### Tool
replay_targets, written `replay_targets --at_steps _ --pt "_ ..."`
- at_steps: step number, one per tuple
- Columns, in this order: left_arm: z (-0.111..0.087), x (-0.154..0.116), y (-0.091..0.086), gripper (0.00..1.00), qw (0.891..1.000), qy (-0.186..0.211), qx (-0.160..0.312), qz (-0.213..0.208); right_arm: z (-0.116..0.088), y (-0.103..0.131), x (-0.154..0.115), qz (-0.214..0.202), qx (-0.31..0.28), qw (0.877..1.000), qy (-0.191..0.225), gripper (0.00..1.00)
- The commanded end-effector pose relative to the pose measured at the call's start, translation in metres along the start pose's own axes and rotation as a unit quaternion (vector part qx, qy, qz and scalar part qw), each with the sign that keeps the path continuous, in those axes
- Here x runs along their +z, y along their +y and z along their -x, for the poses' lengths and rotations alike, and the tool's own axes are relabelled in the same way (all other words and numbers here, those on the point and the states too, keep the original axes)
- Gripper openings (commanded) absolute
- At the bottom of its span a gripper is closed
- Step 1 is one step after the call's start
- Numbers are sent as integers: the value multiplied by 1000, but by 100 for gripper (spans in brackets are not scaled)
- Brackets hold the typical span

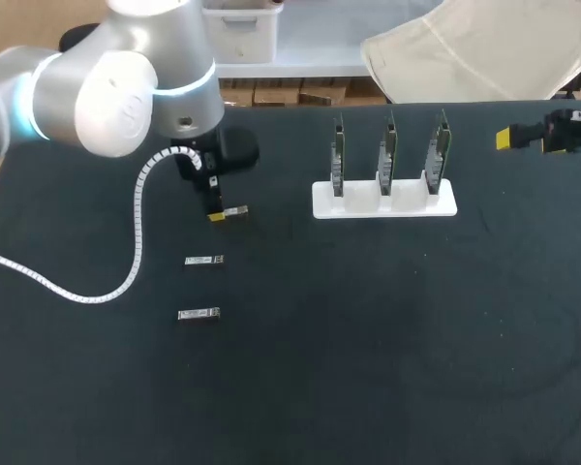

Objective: Pick up the optical module with the left hand, and insert it into the network port with the right hand.

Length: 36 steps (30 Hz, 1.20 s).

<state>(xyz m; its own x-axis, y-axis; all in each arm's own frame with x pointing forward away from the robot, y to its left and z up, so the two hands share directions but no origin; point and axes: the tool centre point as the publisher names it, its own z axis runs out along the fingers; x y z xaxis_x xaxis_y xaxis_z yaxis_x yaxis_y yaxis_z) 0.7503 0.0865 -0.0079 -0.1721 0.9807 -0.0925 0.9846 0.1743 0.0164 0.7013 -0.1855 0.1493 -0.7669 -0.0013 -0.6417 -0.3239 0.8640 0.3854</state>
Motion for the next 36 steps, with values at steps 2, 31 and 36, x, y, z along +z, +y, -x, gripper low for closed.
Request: replay_targets --at_steps 2,31,36 --pt "0 -25 3 0 998 -55 -23 6 0 2 -1 -4 1 1000 0 100" --pt "35 -165 31 0 928 -355 -111 7 0 2 -1 -4 1 1000 0 100" --pt "35 -165 31 0 928 -355 -111 7 0 2 -1 -4 1 1000 0 100"
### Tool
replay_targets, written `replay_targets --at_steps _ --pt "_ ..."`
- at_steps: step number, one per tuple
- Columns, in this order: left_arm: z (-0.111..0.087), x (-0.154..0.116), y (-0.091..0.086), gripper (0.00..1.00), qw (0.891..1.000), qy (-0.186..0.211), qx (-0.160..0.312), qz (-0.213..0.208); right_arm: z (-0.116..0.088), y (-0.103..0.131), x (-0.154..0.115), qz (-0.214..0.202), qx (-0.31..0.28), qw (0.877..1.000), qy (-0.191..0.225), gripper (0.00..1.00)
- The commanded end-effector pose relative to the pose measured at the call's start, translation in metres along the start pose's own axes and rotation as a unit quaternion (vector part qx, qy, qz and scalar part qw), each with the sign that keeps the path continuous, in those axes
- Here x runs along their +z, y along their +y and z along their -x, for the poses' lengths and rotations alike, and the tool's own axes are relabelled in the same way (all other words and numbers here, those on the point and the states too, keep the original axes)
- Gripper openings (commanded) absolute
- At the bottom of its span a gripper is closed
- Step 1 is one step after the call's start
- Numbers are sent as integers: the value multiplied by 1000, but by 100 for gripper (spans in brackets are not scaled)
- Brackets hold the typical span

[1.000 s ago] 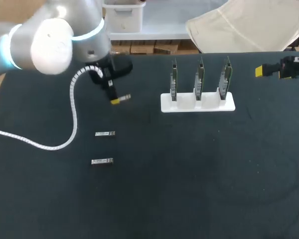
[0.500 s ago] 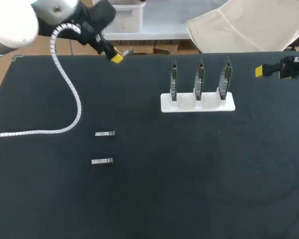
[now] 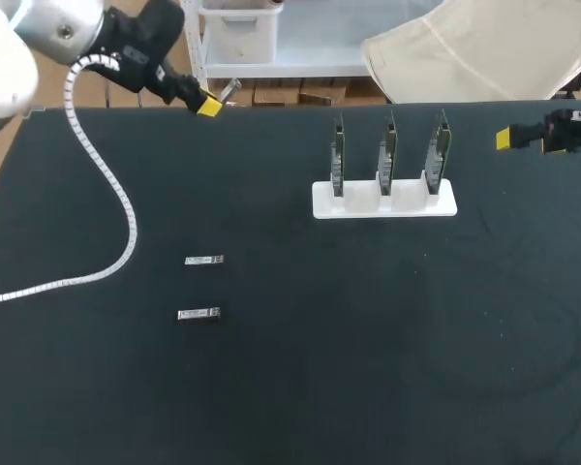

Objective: Pick up the optical module with the left hand, and insert it into the network port with the right hand.

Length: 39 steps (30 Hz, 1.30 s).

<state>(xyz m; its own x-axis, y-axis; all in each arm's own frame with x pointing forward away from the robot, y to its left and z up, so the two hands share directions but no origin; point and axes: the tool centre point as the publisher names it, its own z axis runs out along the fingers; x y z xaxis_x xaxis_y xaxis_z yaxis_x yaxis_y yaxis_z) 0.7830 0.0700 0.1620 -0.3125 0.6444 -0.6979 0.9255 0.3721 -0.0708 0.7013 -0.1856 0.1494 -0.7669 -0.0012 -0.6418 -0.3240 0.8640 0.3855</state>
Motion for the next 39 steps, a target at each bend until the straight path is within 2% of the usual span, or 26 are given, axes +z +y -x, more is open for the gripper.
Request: replay_targets --at_steps 1,13,16,21,26,29,33,39 --pt "-3 -1 -1 0 1000 -21 1 0 0 2 -1 -4 1 1000 0 100" --pt "-3 -1 -1 0 1000 -21 1 0 0 2 -1 -4 1 1000 0 100" --pt "22 7 -1 0 998 -53 28 -11 0 2 -1 -4 1 1000 0 100" --pt "59 21 -4 0 995 -83 51 -32 0 2 -1 -4 1 1000 0 100" --pt "92 34 -21 0 988 -120 62 -74 0 2 -1 -4 1 1000 0 100" --pt "101 41 -33 0 983 -145 60 -97 0 2 -1 -4 1 1000 0 100" --pt "100 50 -45 0 977 -170 41 -119 0 2 -1 -4 1 1000 0 100" --pt "98 55 -47 0 972 -199 28 -124 0 2 -1 -4 1 1000 0 100"
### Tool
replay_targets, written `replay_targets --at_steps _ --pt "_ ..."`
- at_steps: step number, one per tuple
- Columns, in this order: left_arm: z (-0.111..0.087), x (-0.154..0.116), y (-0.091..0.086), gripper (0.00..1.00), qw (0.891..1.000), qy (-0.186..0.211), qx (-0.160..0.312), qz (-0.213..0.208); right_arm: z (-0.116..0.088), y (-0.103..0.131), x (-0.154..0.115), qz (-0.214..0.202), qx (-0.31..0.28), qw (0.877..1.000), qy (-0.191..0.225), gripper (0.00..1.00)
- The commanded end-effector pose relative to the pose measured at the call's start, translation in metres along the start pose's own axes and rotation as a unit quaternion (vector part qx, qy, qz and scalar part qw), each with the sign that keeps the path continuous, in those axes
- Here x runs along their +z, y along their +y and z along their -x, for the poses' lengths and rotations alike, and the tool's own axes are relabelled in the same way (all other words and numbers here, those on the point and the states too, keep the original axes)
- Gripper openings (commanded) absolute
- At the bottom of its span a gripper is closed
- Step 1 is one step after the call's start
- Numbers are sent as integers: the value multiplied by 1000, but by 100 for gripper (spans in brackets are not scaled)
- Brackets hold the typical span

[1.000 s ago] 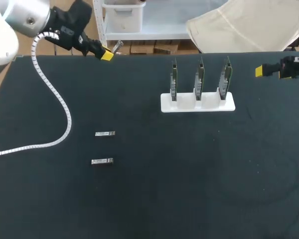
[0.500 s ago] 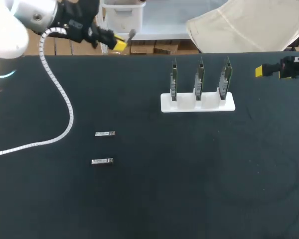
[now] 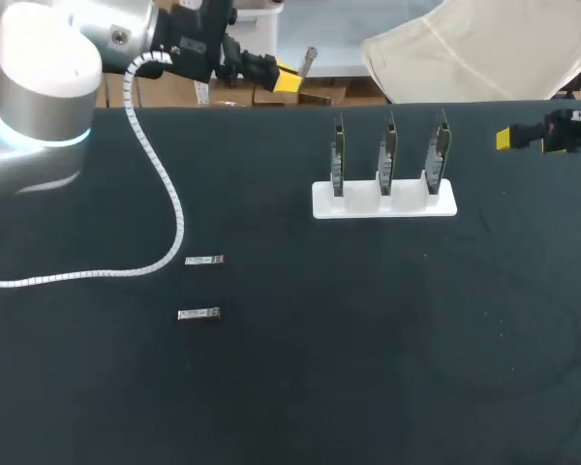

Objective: Pick up the optical module with the left hand, and insert it into the network port with the right hand.

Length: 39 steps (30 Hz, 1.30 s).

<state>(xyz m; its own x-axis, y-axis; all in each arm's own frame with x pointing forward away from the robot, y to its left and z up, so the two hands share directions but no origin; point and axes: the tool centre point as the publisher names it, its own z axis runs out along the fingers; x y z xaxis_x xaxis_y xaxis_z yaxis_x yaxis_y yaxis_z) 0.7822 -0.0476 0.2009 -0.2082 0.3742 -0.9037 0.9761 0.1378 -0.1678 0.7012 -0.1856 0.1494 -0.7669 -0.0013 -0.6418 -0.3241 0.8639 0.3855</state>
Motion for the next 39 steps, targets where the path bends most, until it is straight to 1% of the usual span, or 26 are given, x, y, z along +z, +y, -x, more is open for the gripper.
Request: replay_targets --at_steps 1,4,5,8,10,26,30,33,36,39 --pt "-6 5 1 0 1000 -28 7 3 0 2 -1 -4 1 1000 0 100" --pt "-5 10 1 0 998 -53 14 -3 0 2 -1 -4 1 1000 0 100" --pt "-4 11 1 0 998 -56 17 -3 0 2 -1 -4 1 1000 0 100" --pt "-2 13 2 0 998 -51 34 -2 0 2 -1 -4 1 1000 0 100" --pt "0 5 3 0 998 -42 44 18 0 2 -1 -4 1 1000 0 100" --pt "0 5 3 0 998 -42 44 18 0 2 -1 -4 1 1000 0 100" --pt "22 22 11 0 995 -71 69 6 0 2 -1 -4 1 1000 0 100" --pt "36 37 15 0 992 -86 88 -14 0 2 -1 -4 1 1000 0 100" --pt "43 52 12 0 991 -87 97 -39 0 2 -1 -4 1 1000 0 100" --pt "43 62 6 0 990 -89 92 -51 0 2 -1 -4 1 1000 0 100"
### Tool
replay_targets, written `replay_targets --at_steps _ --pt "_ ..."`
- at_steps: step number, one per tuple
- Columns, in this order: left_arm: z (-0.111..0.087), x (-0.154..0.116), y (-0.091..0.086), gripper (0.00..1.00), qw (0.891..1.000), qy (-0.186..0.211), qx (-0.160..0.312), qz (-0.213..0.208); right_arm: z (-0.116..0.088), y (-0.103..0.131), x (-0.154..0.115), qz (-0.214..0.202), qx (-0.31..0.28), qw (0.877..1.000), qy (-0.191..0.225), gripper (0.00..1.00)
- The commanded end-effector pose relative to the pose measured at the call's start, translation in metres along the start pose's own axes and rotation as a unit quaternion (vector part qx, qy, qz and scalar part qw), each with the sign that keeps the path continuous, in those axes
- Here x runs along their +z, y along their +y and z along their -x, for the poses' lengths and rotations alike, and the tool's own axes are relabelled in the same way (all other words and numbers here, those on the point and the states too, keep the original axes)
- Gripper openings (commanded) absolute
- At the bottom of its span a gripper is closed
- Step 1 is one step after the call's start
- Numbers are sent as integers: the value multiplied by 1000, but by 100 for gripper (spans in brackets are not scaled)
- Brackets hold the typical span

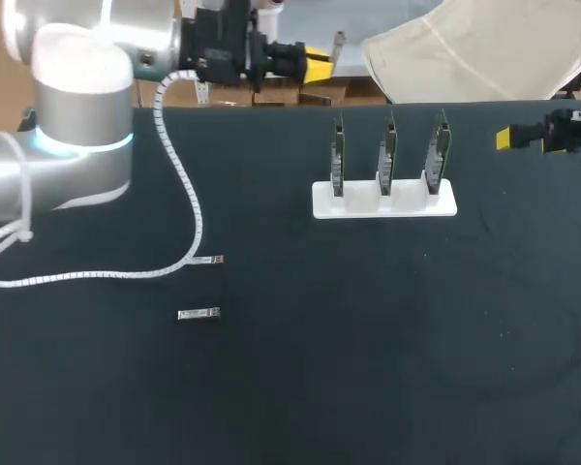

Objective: Pick up the optical module with the left hand, and insert it into the network port with the right hand.

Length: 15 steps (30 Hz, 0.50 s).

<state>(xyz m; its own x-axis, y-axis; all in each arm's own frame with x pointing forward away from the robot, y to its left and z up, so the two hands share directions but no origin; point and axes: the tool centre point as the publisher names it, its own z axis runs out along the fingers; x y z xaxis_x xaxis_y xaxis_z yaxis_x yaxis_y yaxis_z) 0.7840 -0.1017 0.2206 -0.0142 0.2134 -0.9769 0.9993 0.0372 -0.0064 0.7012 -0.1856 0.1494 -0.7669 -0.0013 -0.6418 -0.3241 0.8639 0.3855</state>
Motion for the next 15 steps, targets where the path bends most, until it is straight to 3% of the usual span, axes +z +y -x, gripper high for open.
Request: replay_targets --at_steps 1,6,15 --pt "-4 20 14 0 1000 0 -6 -27 0 2 -1 -4 1 1000 0 100" --pt "-13 13 5 0 1000 -13 -26 -4 0 2 -1 -4 1 1000 0 100" --pt "-17 11 -15 0 999 -29 -11 7 0 2 -1 -4 1 1000 0 100"
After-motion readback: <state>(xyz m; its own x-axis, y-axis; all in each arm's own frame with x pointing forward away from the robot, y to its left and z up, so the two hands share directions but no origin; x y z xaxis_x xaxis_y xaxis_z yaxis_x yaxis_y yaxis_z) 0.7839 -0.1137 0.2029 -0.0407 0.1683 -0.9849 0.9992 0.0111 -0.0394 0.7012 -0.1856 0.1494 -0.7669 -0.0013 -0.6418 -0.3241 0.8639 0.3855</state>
